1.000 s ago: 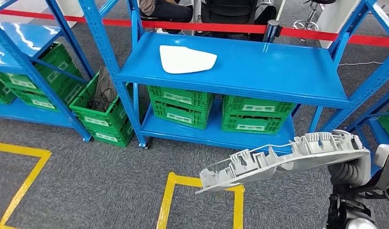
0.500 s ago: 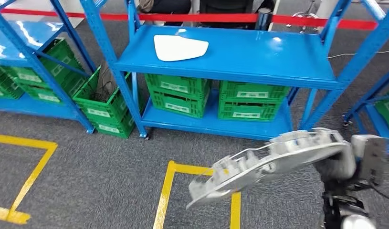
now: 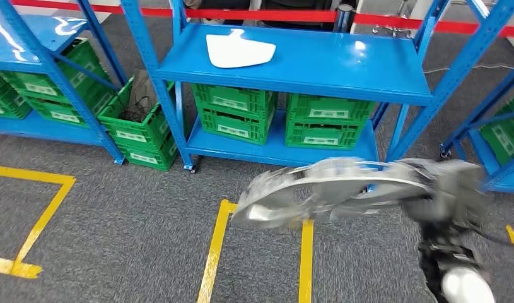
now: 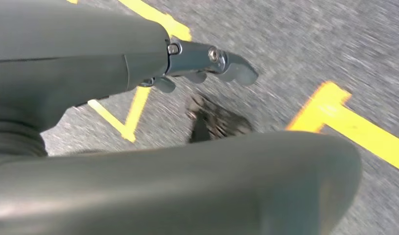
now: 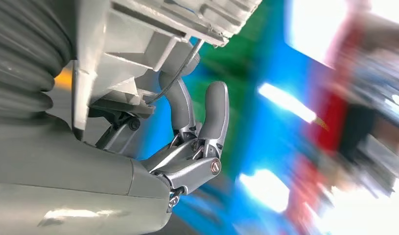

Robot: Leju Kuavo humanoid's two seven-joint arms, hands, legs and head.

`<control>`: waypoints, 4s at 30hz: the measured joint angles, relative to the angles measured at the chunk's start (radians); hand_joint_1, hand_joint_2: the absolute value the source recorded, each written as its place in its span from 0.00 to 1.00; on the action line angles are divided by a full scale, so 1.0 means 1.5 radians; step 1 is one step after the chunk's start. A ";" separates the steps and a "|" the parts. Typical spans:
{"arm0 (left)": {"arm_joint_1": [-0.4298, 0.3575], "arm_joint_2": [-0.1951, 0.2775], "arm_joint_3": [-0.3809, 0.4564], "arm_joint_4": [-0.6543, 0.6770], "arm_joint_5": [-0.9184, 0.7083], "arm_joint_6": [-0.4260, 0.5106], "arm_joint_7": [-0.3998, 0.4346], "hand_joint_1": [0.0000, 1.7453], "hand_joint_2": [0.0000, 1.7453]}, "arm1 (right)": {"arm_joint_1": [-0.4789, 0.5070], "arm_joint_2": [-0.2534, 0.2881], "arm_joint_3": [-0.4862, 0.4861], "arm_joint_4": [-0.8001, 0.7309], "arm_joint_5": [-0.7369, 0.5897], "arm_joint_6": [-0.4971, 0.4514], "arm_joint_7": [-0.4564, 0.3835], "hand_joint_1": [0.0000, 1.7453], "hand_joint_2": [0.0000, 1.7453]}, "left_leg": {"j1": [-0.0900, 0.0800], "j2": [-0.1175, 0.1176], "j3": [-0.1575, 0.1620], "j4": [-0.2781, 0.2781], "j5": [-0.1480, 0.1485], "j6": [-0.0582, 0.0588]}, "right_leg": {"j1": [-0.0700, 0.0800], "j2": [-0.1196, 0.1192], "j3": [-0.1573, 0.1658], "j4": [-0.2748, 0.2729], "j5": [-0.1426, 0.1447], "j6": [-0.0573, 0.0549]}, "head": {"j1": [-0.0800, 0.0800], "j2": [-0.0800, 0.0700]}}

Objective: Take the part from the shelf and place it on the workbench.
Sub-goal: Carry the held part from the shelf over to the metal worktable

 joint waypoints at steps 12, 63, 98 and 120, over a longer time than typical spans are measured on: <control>0.007 -0.007 0.000 0.000 0.001 0.007 0.018 0.00 0.00 | 0.122 0.171 -0.409 -0.013 -0.379 0.006 -0.257 1.00 1.00 | 0.006 0.000 -0.100 0.063 0.039 -0.026 | -0.013 0.001 0.099 -0.043 -0.030 0.000 | 0.024 0.000; 0.001 -0.014 0.015 -0.001 0.026 0.007 -0.001 0.00 0.00 | 0.070 0.182 -0.273 0.010 -0.505 0.145 -0.283 1.00 1.00 | 0.007 0.003 -0.018 0.021 -0.001 -0.002 | -0.015 0.000 -0.016 0.091 -0.061 0.015 | 0.023 0.000; 0.003 -0.017 0.016 -0.001 0.021 -0.002 -0.003 0.00 0.00 | 0.053 0.169 -0.203 0.054 -0.271 0.097 -0.170 1.00 1.00 | 0.000 -0.035 -0.031 0.036 0.001 -0.001 | -0.001 0.012 0.029 0.053 -0.015 -0.006 | 0.039 0.000; 0.002 0.002 0.034 -0.001 0.050 -0.003 -0.017 0.00 0.00 | -0.139 0.220 0.048 0.265 -0.251 0.161 -0.198 1.00 1.00 | 0.015 0.017 -0.049 0.036 0.015 -0.024 | -0.004 -0.065 0.071 -0.059 0.021 0.005 | 0.018 0.000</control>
